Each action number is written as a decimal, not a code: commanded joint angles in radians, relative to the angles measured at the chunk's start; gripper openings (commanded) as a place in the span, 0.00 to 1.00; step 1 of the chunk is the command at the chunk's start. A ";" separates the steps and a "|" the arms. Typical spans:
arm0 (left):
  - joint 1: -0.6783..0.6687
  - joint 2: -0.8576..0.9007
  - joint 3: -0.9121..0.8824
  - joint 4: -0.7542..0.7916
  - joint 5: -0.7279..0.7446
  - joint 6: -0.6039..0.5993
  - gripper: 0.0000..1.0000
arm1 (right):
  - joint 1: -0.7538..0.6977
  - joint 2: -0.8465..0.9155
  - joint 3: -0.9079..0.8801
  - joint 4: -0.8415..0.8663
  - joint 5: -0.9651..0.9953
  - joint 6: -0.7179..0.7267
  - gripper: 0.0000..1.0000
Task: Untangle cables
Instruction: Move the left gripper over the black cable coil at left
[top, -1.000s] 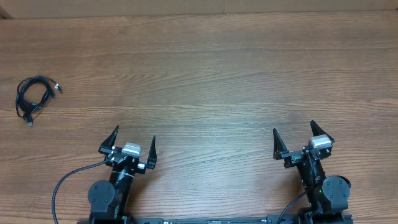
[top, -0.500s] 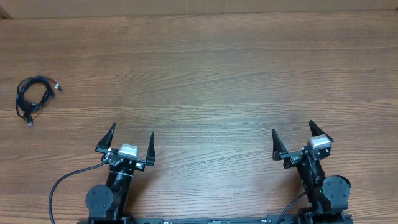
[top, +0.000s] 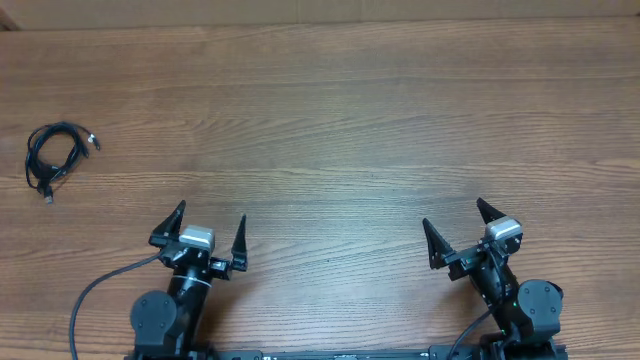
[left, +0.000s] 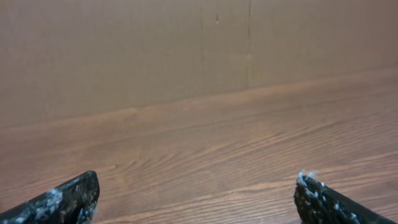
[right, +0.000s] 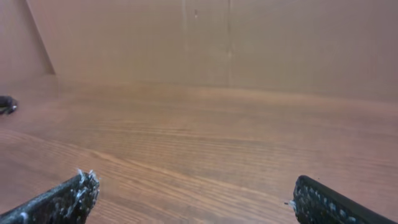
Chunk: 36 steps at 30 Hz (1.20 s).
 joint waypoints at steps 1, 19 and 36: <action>0.006 0.090 0.121 -0.008 -0.009 -0.038 1.00 | 0.005 0.008 0.109 -0.053 -0.043 0.023 1.00; 0.006 1.078 1.187 -0.802 0.067 0.015 1.00 | 0.005 0.576 0.782 -0.514 -0.083 0.022 1.00; 0.008 1.457 1.598 -0.954 -0.024 -0.061 0.95 | 0.005 1.217 1.295 -0.973 -0.133 0.019 1.00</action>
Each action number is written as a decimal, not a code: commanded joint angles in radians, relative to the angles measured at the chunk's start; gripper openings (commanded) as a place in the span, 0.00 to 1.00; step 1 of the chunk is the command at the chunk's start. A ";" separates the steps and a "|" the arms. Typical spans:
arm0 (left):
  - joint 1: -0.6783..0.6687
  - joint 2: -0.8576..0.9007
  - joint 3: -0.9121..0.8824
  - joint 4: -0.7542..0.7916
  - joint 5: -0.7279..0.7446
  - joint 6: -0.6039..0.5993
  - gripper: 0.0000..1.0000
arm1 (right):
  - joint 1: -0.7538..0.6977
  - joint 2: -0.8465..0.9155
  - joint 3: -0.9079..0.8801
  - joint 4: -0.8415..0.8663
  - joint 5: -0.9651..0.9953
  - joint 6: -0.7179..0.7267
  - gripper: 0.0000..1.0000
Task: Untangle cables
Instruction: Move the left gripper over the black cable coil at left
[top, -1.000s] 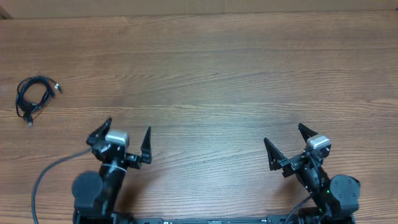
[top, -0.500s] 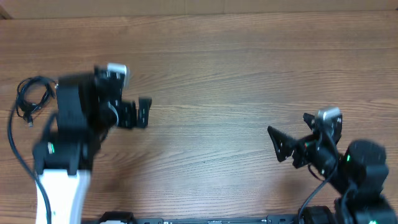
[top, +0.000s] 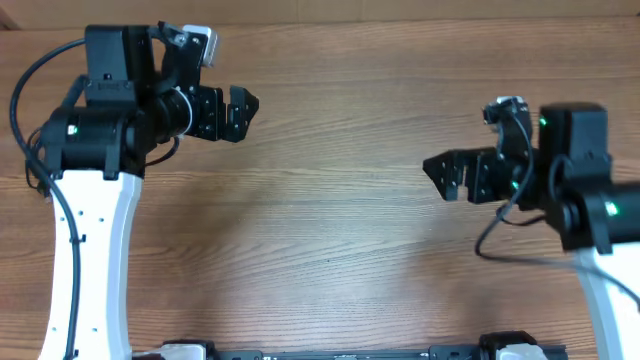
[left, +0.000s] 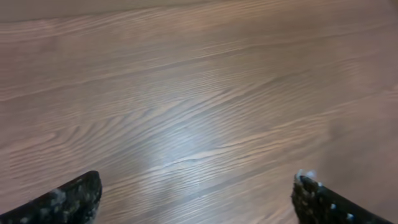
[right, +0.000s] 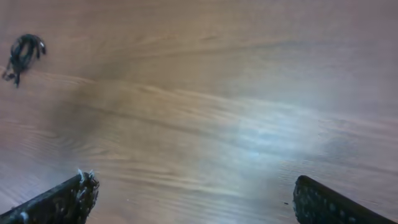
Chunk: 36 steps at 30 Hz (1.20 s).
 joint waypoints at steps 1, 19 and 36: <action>0.014 0.066 0.023 -0.008 -0.297 -0.043 0.92 | 0.005 0.059 0.024 -0.014 -0.049 0.003 1.00; 0.399 0.455 0.022 0.119 -0.534 -0.103 0.87 | 0.005 0.103 0.021 -0.040 -0.088 0.003 1.00; 0.572 0.761 0.022 0.474 -0.413 0.206 0.73 | 0.005 0.103 0.021 -0.095 -0.067 0.004 0.89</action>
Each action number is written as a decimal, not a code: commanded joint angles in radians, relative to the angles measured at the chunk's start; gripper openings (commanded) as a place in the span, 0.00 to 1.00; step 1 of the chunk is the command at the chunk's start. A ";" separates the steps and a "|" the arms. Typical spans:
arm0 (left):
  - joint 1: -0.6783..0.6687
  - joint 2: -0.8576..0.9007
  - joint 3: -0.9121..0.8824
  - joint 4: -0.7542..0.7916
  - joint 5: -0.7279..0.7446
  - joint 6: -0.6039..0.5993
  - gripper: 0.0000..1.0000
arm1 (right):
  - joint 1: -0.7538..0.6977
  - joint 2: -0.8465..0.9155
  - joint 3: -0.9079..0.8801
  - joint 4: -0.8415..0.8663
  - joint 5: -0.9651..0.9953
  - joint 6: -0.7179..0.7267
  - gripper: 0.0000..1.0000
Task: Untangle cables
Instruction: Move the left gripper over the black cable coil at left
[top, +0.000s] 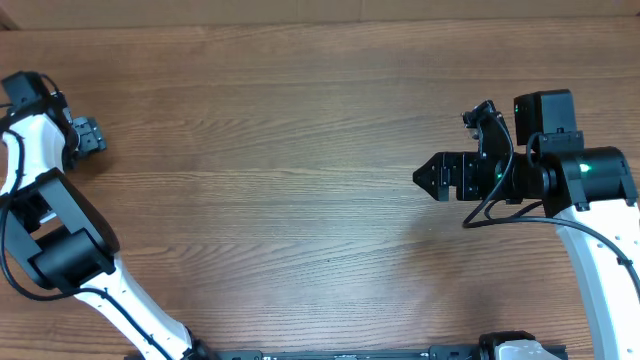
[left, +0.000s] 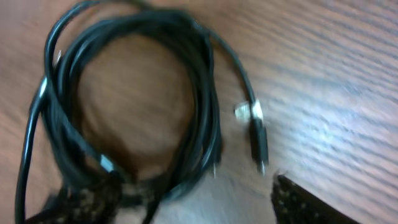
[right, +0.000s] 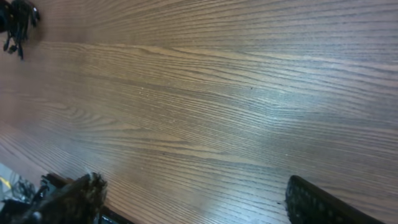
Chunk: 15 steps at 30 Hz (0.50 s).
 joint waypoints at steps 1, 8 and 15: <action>-0.011 0.034 0.017 0.056 0.052 0.175 0.70 | 0.005 -0.008 0.021 -0.004 0.002 0.002 0.88; -0.010 0.073 0.017 0.148 0.051 0.267 0.60 | 0.005 -0.008 0.021 -0.006 0.002 0.002 0.84; -0.008 0.080 0.016 0.205 0.026 0.283 0.61 | 0.005 -0.008 0.021 -0.008 0.001 0.002 0.76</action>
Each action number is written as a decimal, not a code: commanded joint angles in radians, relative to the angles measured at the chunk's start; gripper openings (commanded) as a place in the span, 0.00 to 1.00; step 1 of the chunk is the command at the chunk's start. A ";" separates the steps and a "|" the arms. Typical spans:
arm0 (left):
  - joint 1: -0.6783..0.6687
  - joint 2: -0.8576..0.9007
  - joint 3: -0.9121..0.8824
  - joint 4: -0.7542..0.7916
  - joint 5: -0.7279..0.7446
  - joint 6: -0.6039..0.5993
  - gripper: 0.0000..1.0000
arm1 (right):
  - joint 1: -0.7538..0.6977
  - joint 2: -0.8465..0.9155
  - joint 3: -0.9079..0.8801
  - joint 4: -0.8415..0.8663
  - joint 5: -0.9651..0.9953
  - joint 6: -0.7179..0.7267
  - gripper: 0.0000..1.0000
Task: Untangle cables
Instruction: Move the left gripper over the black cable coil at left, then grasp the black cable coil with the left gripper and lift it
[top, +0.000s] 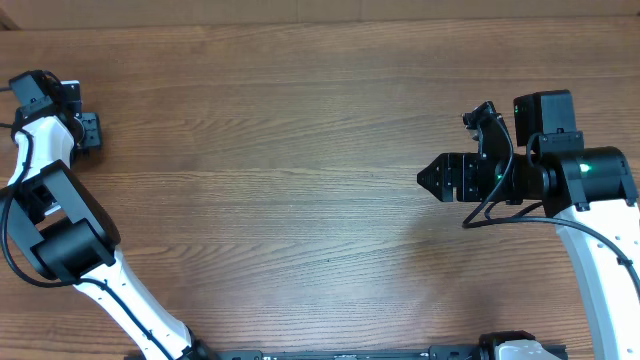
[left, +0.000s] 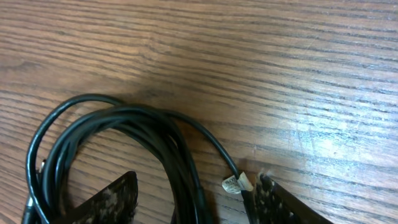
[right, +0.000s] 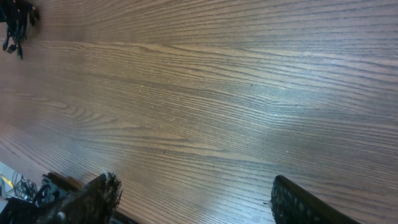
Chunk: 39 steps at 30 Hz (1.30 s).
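A black cable lies coiled in a bundle on the wooden table, with a small white tag near one end. My left gripper is open and low over the bundle, its fingers either side of several strands. In the overhead view the left gripper sits at the table's far left and hides the cable. My right gripper hangs open over the right half of the table, holding nothing. The right wrist view shows the cable far off at top left.
The wooden table runs to a cardboard wall along its back edge. The left arm's white links stretch along the table's left side. The right arm stands at the right edge.
The left gripper has come closer to the coil and its jaws stand narrower around the strands. The right gripper's jaws are slightly narrower; that arm has hardly moved.
Both arms rested at the table's front edge with open grippers, the coil lying far left. Then both were raised, the left at the back left, the right over the right side. Then the left gripper was over the coil, and now it straddles its strands.
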 joint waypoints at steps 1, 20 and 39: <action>0.000 0.014 0.015 0.002 -0.006 0.034 0.60 | 0.005 -0.008 0.021 0.000 0.002 0.000 0.75; -0.066 0.022 0.002 -0.217 0.118 -0.248 0.06 | 0.005 -0.008 0.021 0.038 0.001 0.000 0.75; -0.531 -0.316 -0.003 -0.648 0.734 -0.267 0.04 | 0.005 -0.004 0.020 0.106 -0.006 0.101 0.75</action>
